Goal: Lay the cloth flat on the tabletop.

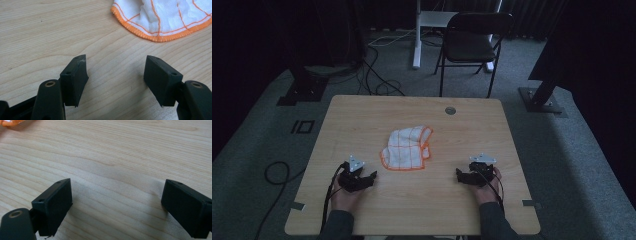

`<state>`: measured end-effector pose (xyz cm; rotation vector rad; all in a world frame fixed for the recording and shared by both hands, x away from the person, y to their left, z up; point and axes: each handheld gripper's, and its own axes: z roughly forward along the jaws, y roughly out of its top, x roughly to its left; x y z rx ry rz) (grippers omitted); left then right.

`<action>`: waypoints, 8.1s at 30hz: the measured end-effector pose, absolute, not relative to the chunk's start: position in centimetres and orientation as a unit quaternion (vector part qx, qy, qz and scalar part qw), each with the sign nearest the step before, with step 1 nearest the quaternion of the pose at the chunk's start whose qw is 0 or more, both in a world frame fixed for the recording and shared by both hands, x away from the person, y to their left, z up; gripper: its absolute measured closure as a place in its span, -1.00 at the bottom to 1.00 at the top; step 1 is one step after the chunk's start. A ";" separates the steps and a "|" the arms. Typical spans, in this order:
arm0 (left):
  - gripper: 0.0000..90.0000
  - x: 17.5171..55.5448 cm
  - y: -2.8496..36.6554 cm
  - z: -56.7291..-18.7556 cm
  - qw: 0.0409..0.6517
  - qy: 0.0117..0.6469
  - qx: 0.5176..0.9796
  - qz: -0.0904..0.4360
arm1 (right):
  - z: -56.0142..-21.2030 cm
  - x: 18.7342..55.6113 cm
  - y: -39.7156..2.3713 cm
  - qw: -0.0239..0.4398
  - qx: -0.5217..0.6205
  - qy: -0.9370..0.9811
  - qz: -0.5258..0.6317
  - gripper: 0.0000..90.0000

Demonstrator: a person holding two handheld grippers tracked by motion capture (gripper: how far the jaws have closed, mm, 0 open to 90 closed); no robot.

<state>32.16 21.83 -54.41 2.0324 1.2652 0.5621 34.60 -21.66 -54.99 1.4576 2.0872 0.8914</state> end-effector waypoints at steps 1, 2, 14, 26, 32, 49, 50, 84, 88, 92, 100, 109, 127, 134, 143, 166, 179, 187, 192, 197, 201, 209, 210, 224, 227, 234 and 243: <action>-0.20 32.2 21.8 -54.4 0.335 0.485 0.779 0.215 | -55.0 34.6 -21.7 0.220 0.527 0.755 0.322 -0.78; -0.20 32.2 21.8 -54.4 0.335 0.485 0.778 0.216 | -55.0 34.6 -21.7 0.220 0.527 0.755 0.322 -0.78; -0.20 32.2 21.8 -54.4 0.334 0.486 0.778 0.216 | -55.0 34.7 -21.7 0.211 0.503 0.771 0.329 -0.78; 0.03 32.2 21.8 -54.1 0.336 0.506 0.768 0.203 | -55.0 34.6 -22.0 0.205 0.482 0.781 0.339 -0.65; 0.06 32.3 21.4 -53.8 0.322 0.504 0.776 0.199 | -54.9 34.6 -22.2 0.205 0.479 0.782 0.341 -0.62; 0.05 32.0 19.6 -51.4 0.353 0.480 0.778 0.200 | -54.9 34.5 -22.0 0.208 0.486 0.778 0.340 -0.62; 0.05 32.1 19.5 -51.4 0.354 0.478 0.778 0.201 | -54.9 34.5 -22.0 0.208 0.485 0.778 0.340 -0.62; 0.22 34.7 14.0 -50.2 0.382 0.427 0.801 0.175 | -54.9 34.3 -21.8 0.208 0.488 0.777 0.338 -0.62; 0.23 35.0 13.1 -50.3 0.383 0.422 0.803 0.171 | -54.9 34.3 -21.8 0.208 0.488 0.777 0.338 -0.61; 0.25 35.3 12.2 -50.3 0.386 0.417 0.806 0.167 | -54.9 34.3 -21.8 0.208 0.488 0.777 0.338 -0.62; 0.25 35.8 10.3 -50.9 0.387 0.411 0.811 0.156 | -54.9 34.3 -21.8 0.208 0.487 0.778 0.338 -0.62; 0.23 36.3 9.1 -51.4 0.381 0.406 0.816 0.154 | -54.9 34.3 -21.8 0.208 0.487 0.778 0.338 -0.62; 0.18 37.3 5.7 -52.8 0.362 0.398 0.829 0.153 | -54.9 34.3 -21.8 0.208 0.488 0.777 0.339 -0.62; 0.18 37.6 5.1 -53.7 0.348 0.404 0.832 0.152 | -54.9 34.3 -21.8 0.208 0.487 0.778 0.338 -0.62; 0.61 37.7 5.4 -53.6 0.338 0.410 0.831 0.165 | -54.9 34.3 -21.8 0.208 0.486 0.778 0.339 -0.61; 0.91 34.9 7.5 -52.7 0.366 0.388 0.832 0.152 | -54.9 34.3 -21.8 0.208 0.487 0.778 0.339 -0.62; 0.91 32.2 10.3 -53.6 0.360 0.394 0.833 0.147 | -54.9 34.3 -21.8 0.208 0.488 0.777 0.339 -0.62; 0.91 30.9 12.4 -53.9 0.362 0.401 0.828 0.149 | -54.7 34.2 -21.4 0.211 0.485 0.778 0.340 -0.23; 0.91 30.8 12.8 -53.9 0.363 0.403 0.827 0.149 | -54.4 34.0 -20.9 0.206 0.491 0.775 0.341 0.09; 0.91 30.8 12.7 -53.9 0.363 0.402 0.827 0.151 | -53.6 33.9 -19.9 0.198 0.483 0.773 0.362 0.18; 0.91 30.8 12.7 -53.9 0.364 0.403 0.826 0.151 | -53.1 34.2 -18.2 0.188 0.466 0.778 0.378 0.19; 0.72 30.9 12.5 -53.6 0.368 0.400 0.826 0.150 | -52.8 34.8 -15.1 0.174 0.443 0.786 0.394 0.18; 0.68 31.0 12.3 -53.4 0.370 0.398 0.826 0.150 | -52.7 34.9 -14.7 0.173 0.442 0.786 0.396 0.18; 0.30 34.5 8.0 -53.1 0.340 0.395 0.834 0.183 | -52.9 35.4 -12.9 0.164 0.429 0.794 0.398 0.16; 0.29 35.2 7.7 -53.3 0.329 0.400 0.834 0.192 | -52.8 35.5 -13.0 0.165 0.429 0.793 0.399 0.16; 0.58 35.8 7.8 -53.6 0.321 0.415 0.830 0.190 | -52.8 35.7 -13.0 0.165 0.431 0.792 0.399 0.17; 0.94 36.1 8.6 -53.5 0.323 0.421 0.830 0.173 | -53.5 36.0 -11.6 0.153 0.423 0.800 0.397 0.16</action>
